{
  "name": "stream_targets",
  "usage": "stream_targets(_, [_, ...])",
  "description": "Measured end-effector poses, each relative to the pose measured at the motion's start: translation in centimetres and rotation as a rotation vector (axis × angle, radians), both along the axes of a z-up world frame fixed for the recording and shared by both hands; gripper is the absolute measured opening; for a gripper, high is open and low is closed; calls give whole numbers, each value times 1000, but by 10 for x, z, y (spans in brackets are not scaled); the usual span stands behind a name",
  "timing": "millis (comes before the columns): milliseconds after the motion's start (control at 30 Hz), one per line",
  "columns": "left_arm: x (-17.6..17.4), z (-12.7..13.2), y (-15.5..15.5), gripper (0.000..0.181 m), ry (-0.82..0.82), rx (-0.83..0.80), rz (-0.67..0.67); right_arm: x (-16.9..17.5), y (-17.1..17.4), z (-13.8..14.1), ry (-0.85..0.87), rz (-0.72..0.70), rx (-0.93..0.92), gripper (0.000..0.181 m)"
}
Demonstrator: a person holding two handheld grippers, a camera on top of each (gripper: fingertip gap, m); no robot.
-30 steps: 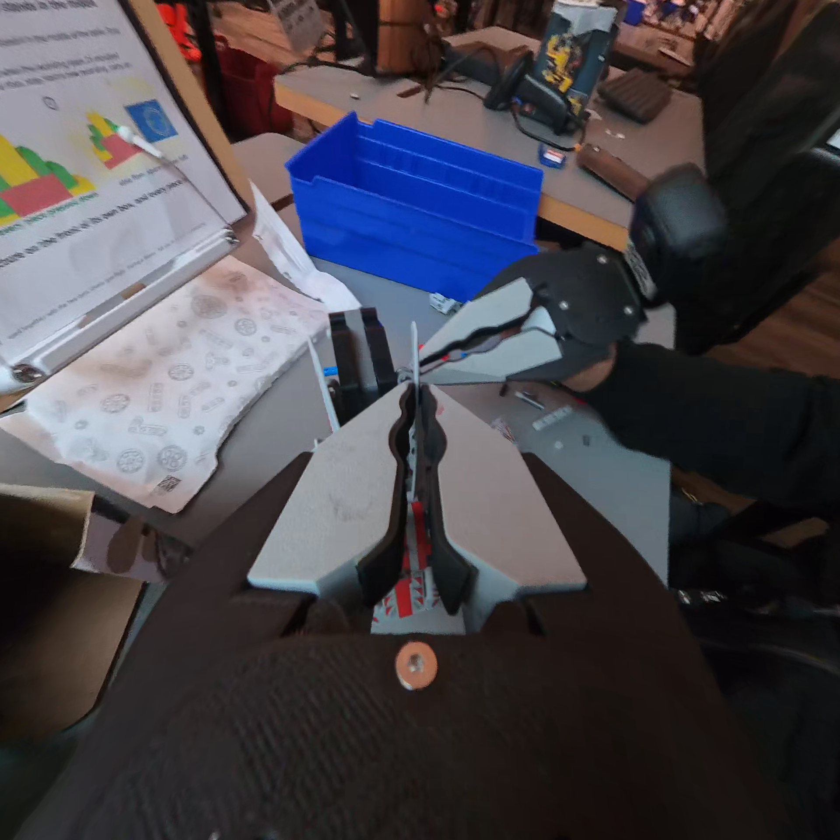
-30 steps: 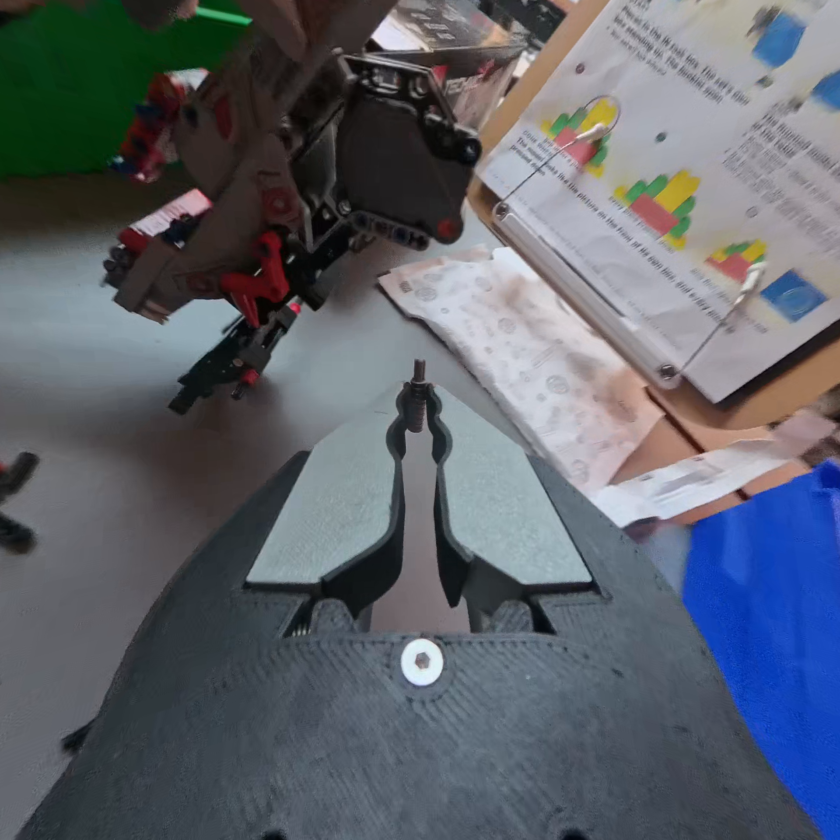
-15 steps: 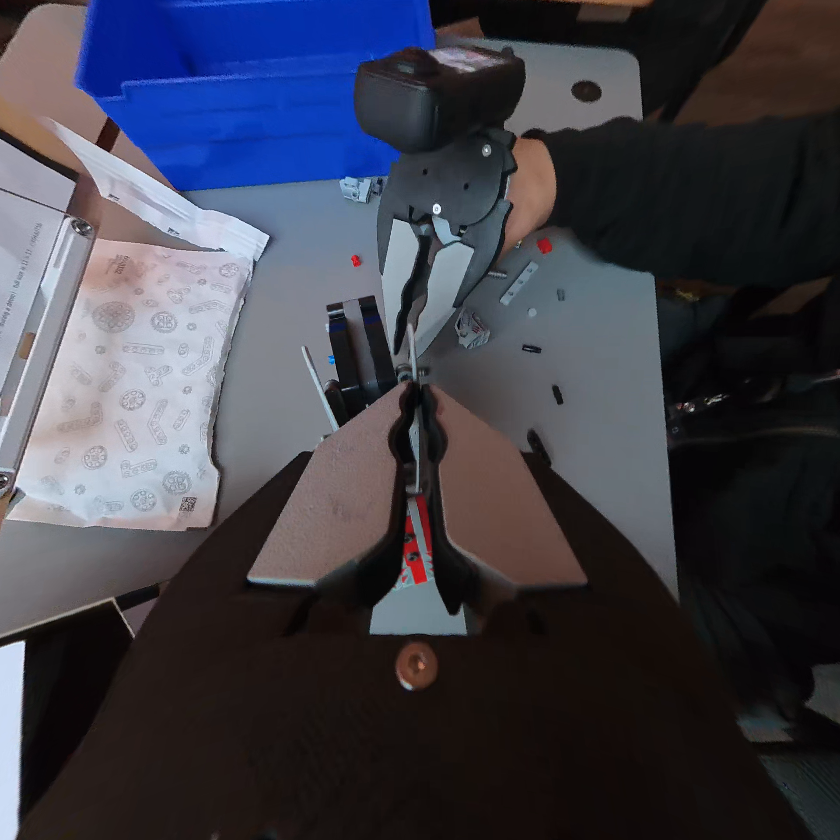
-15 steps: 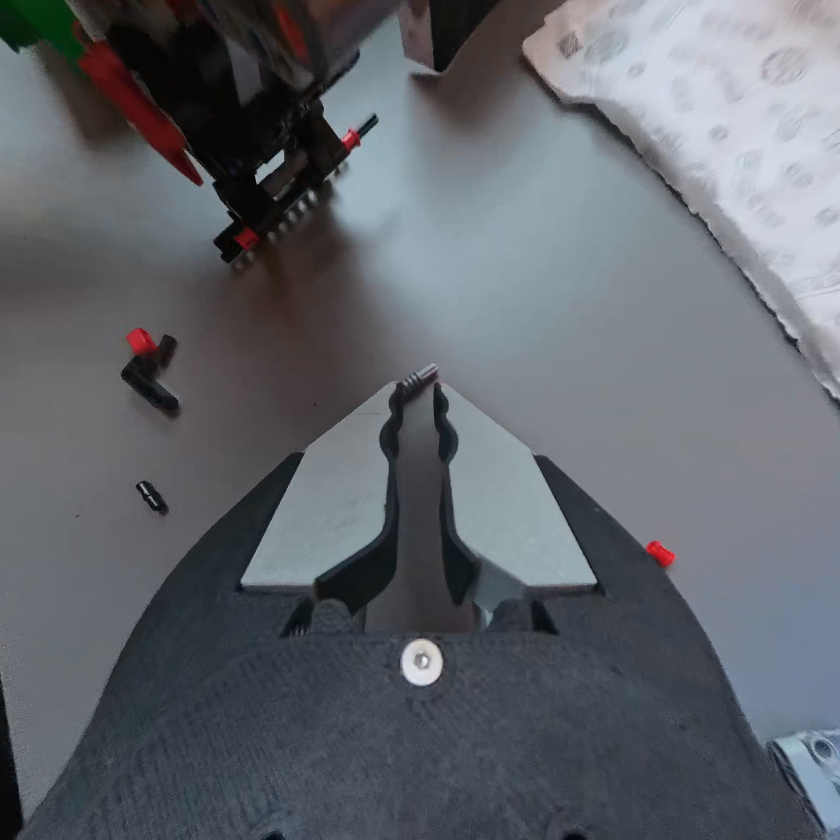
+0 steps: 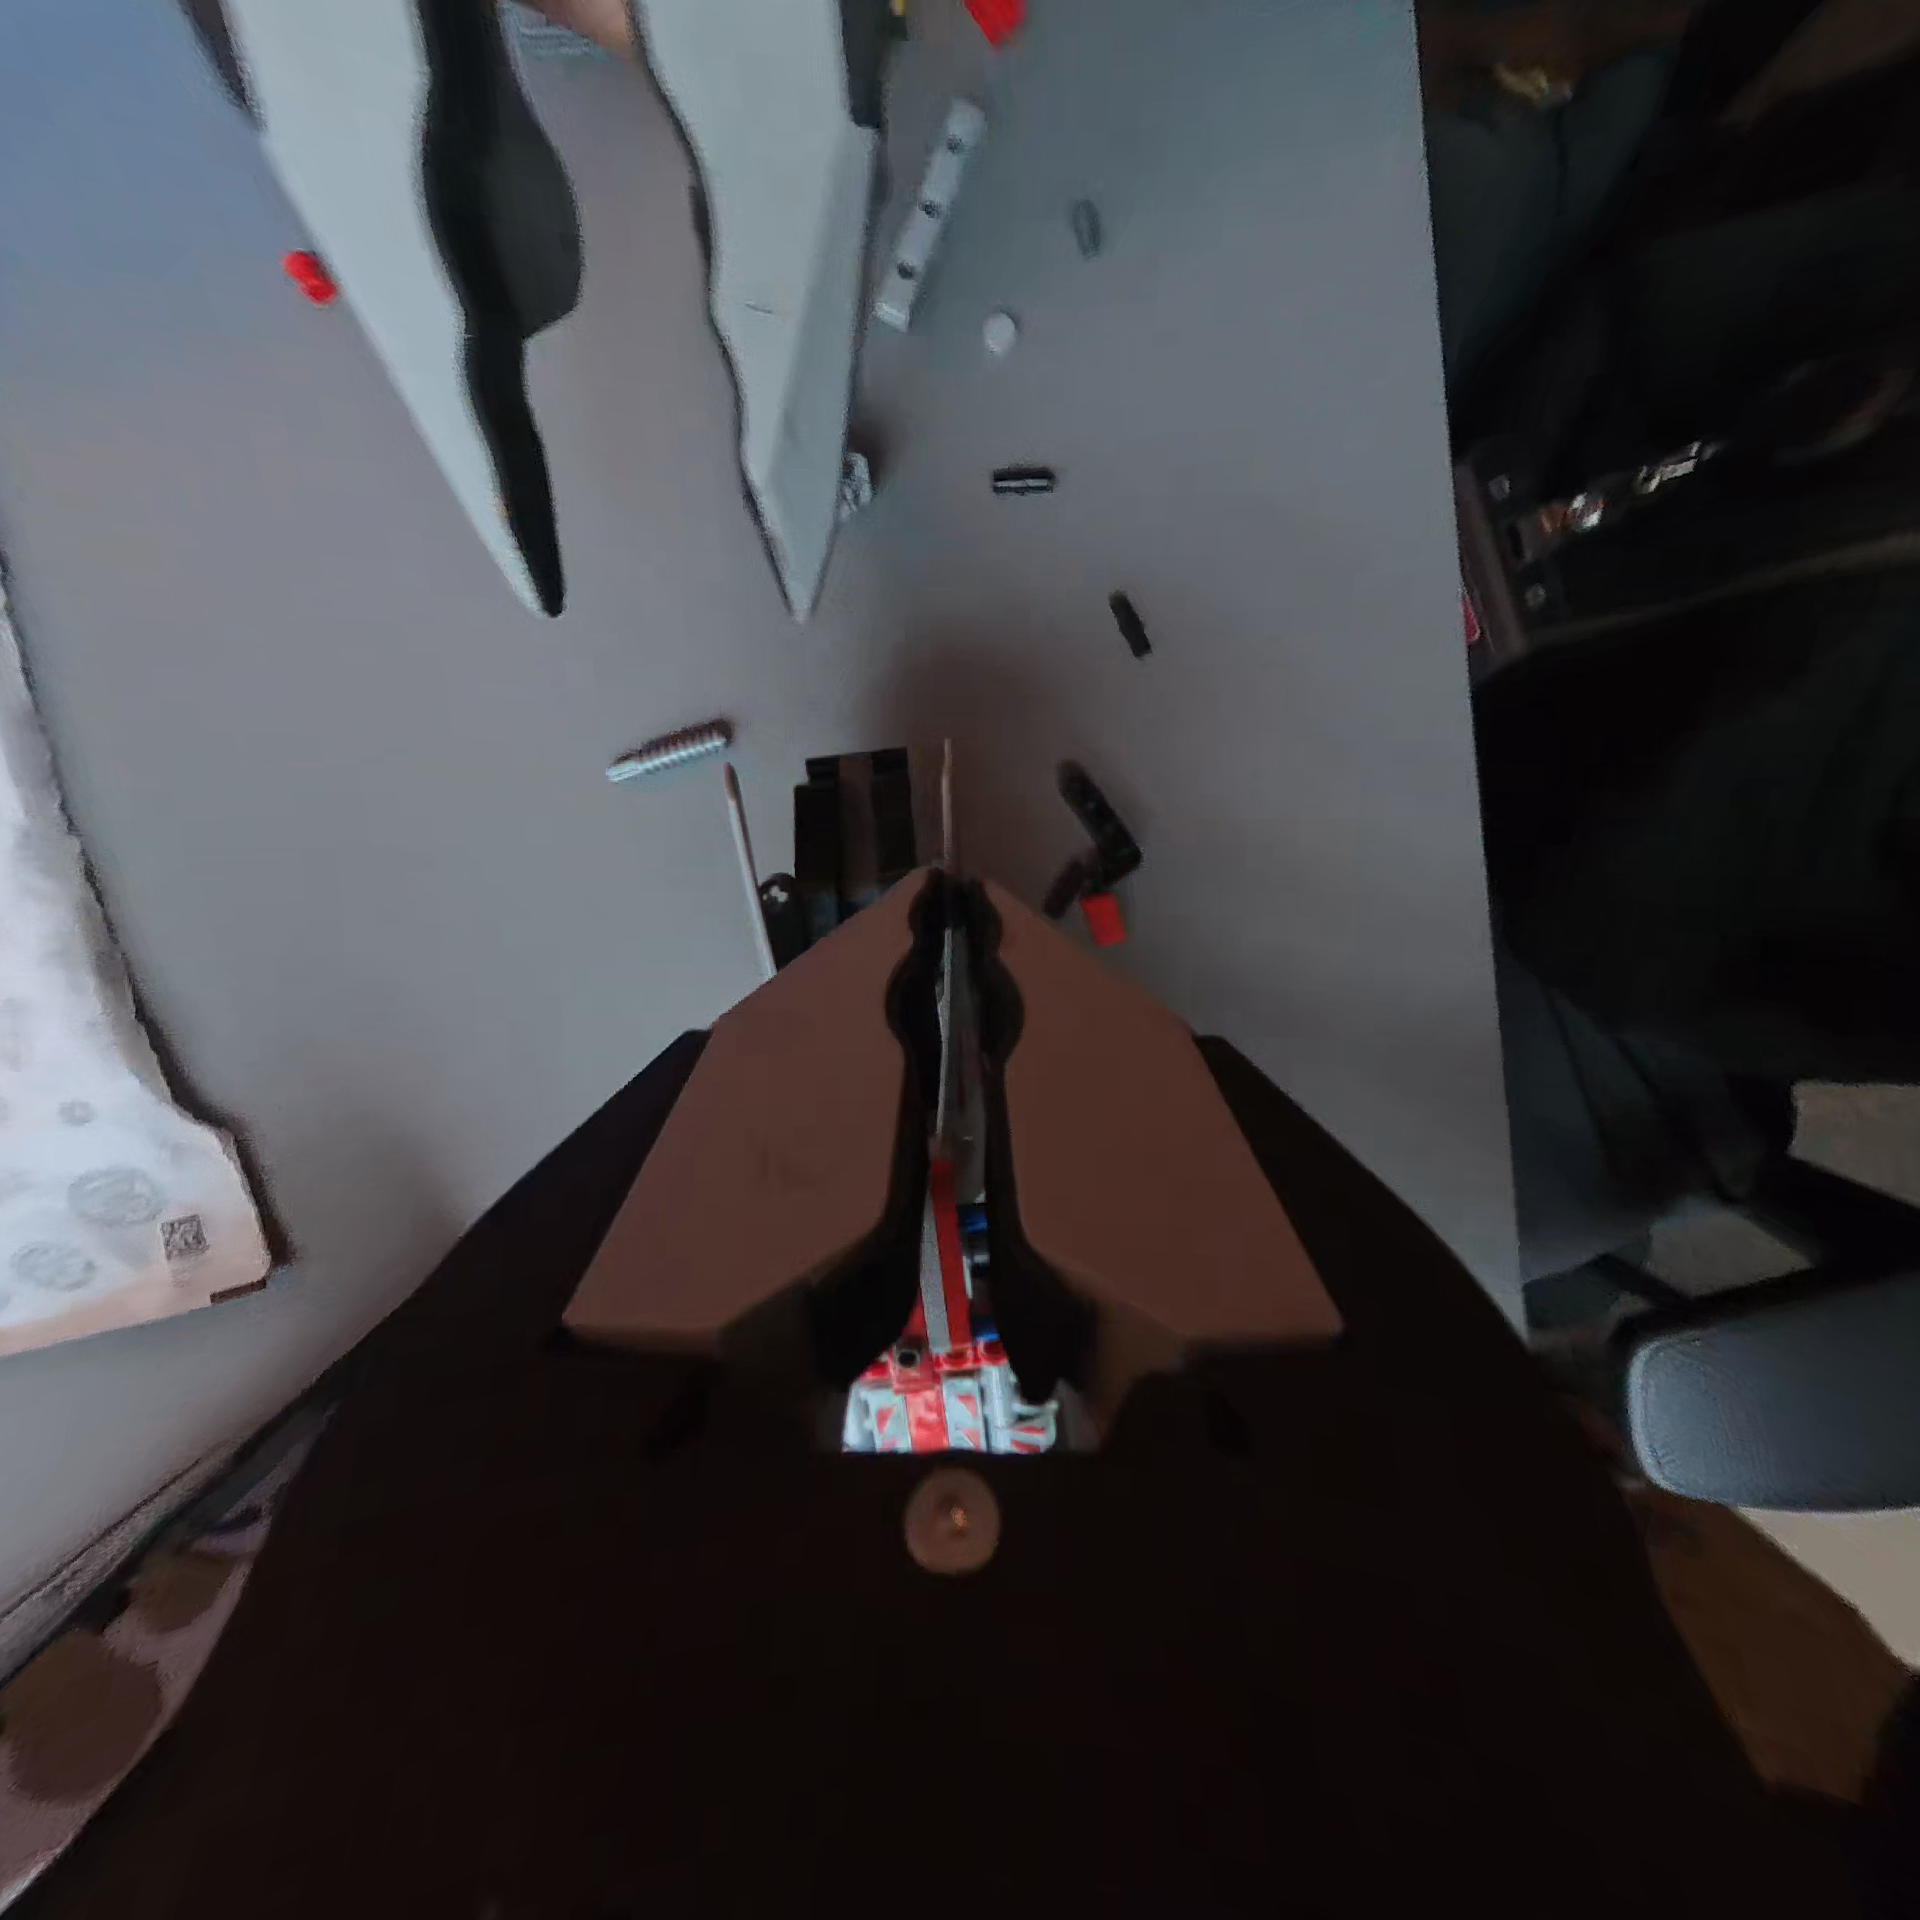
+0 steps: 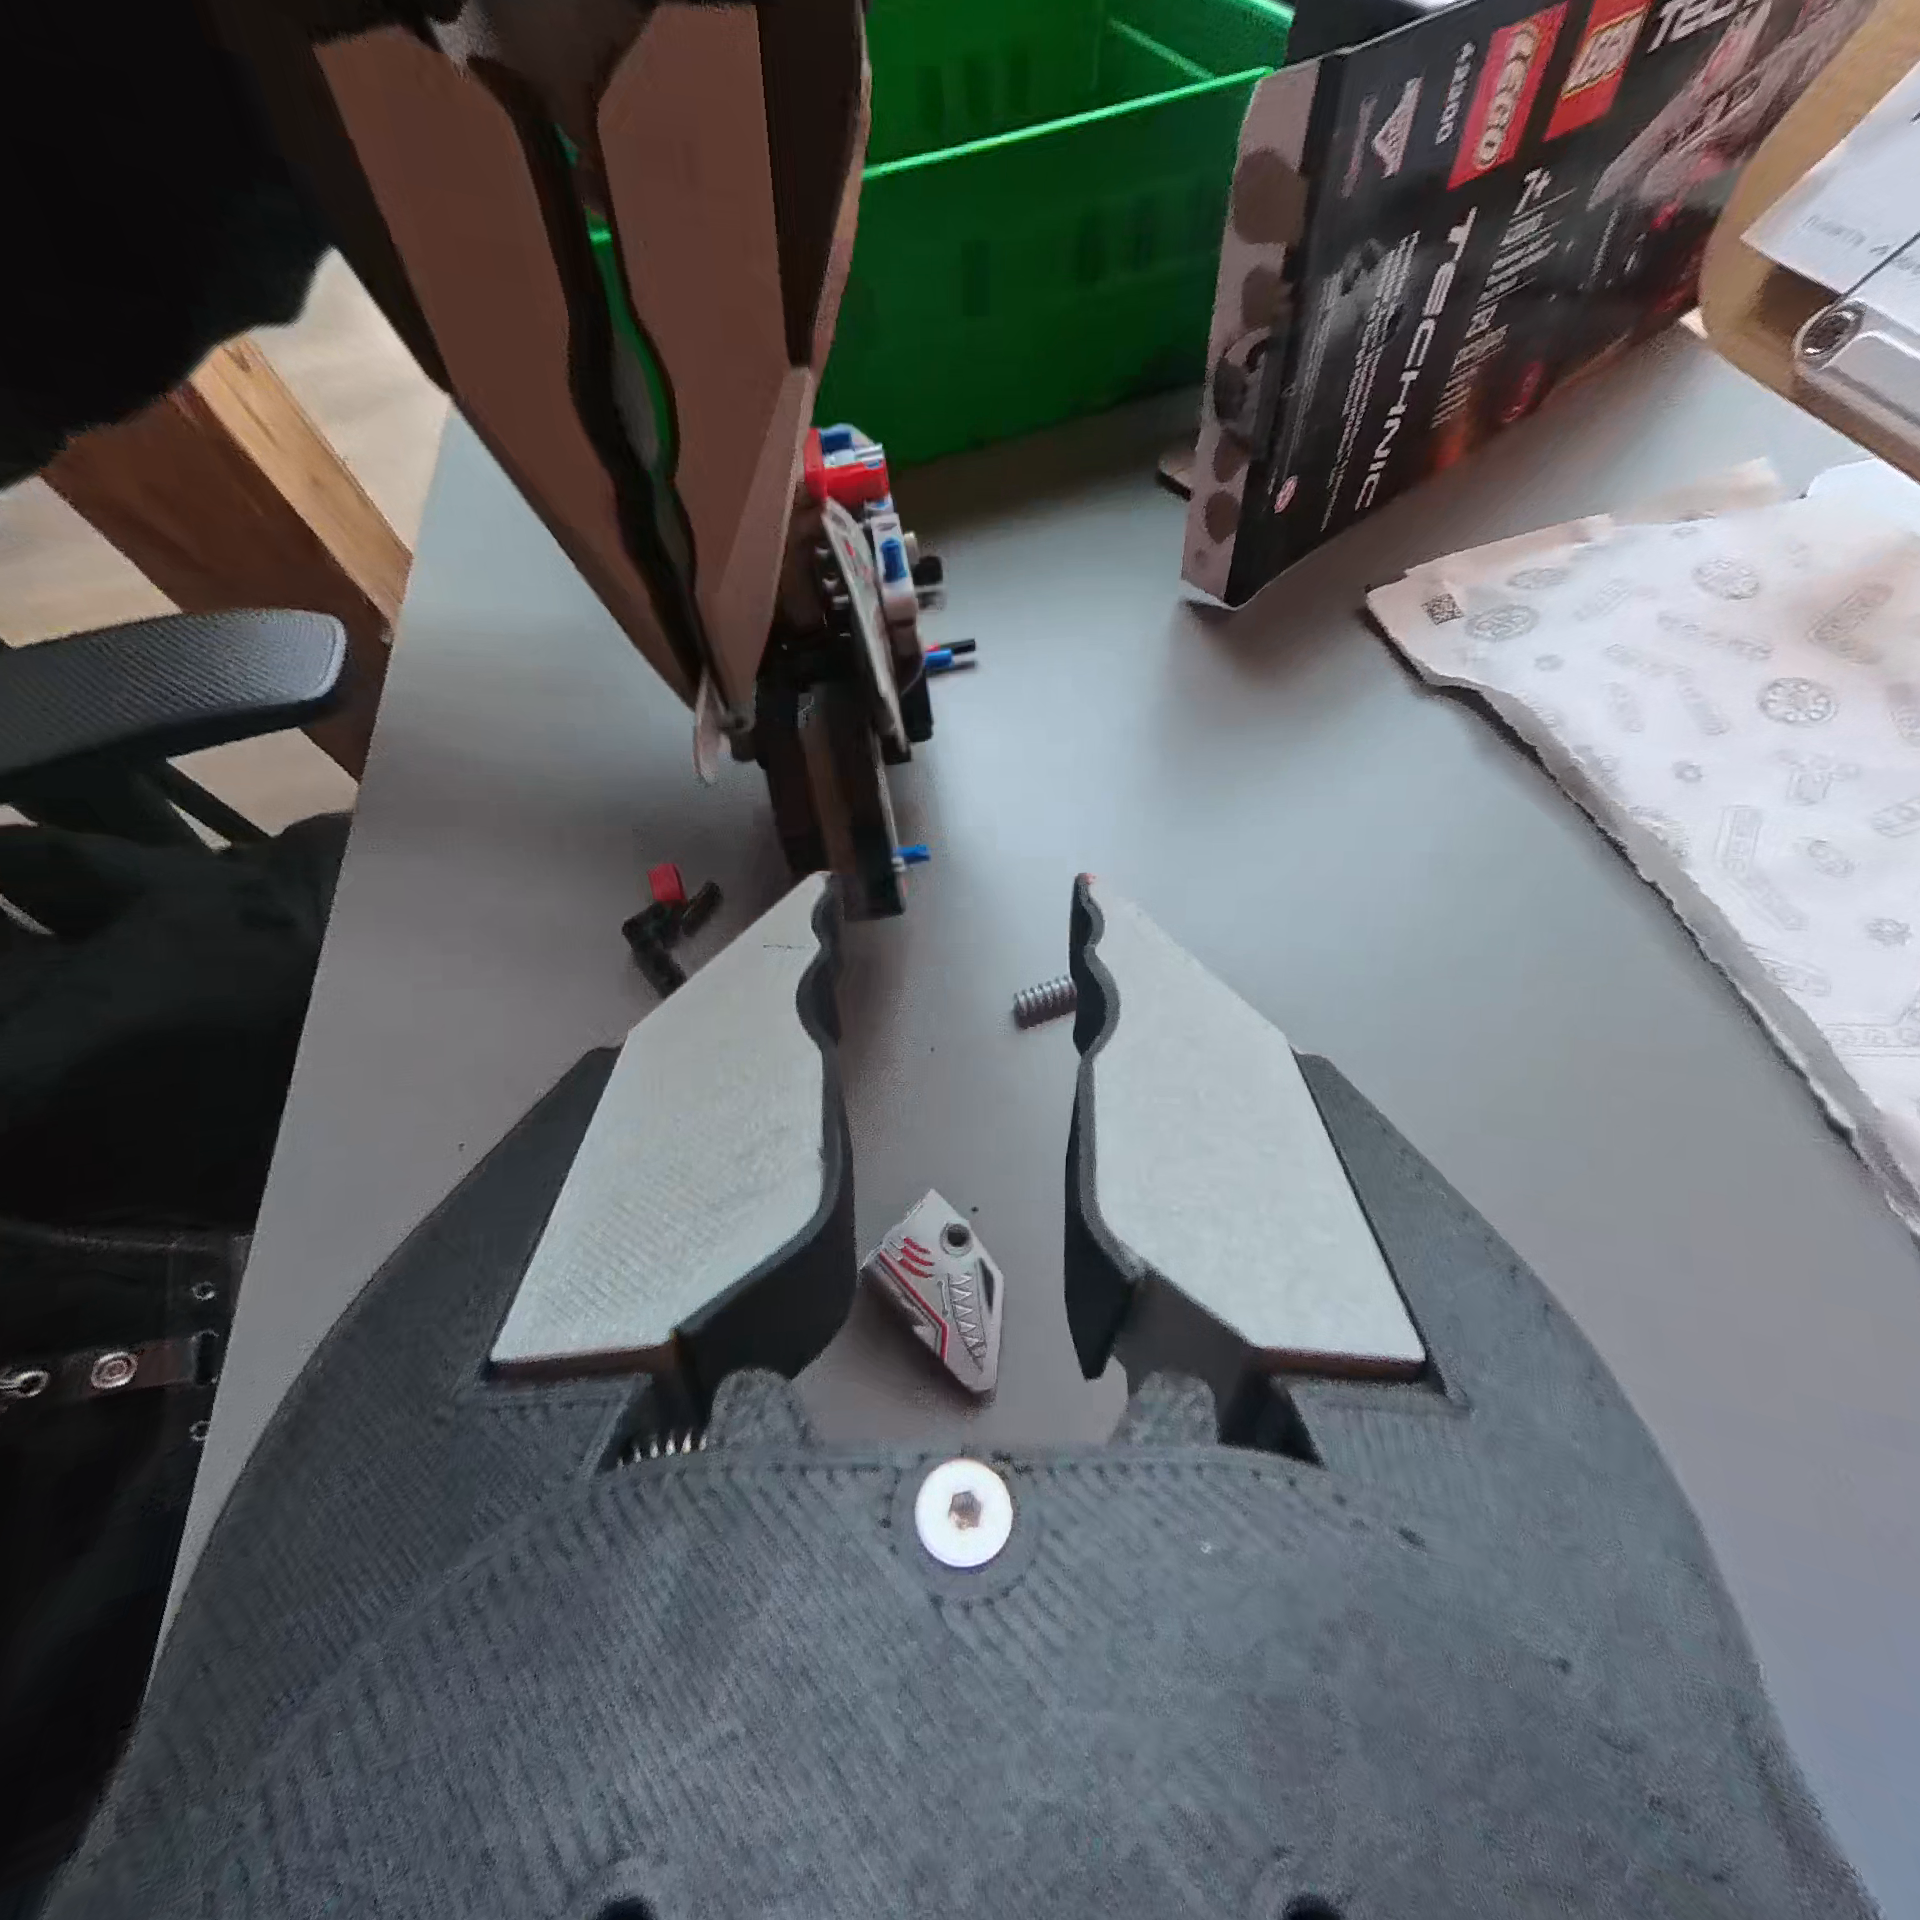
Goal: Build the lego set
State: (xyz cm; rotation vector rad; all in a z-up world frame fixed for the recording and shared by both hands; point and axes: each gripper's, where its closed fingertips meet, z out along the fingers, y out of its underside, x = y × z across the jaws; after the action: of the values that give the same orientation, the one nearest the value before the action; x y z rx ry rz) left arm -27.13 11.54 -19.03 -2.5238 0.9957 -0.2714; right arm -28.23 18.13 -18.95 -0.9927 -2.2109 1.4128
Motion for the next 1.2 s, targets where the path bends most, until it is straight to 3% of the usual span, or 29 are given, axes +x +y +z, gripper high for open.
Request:
stream_targets(100, [2,-13,-1,2,64,-12,-11,3,-6,-6,-11,22,20,40])
stream_targets(167, [1,-11,3,3,44,-24,92,1,-9,-9,-10,22,30,39])
stream_targets(200, [-2,-11,5,13,51,-22,145,1,-11,-11,-14,29,29,39])
stream_targets(300, [-15,-2,2,18,119,69,258,-1,-17,-17,-22,39,40,38])
stream_targets(433, [-17,10,-10,20,76,205,392,-4,-27,-17,-8,50,46,39])
stream_targets(533, [-31,2,-15,20,164,252,441,-8,-35,-16,14,60,60,40])
stream_targets(767, [-27,5,-8,12,84,342,459,4,-42,-22,-8,129,61,30])
stream_targets(967, [-44,36,-20,14,-107,438,653,8,-34,-21,-8,129,49,26])
stream_targets(1067, [-48,33,-33,20,-92,432,734,17,-41,-9,4,195,-24,17])
stream_targets(1200, [-41,22,-45,22,2,431,727,17,-48,-7,20,208,-28,15])
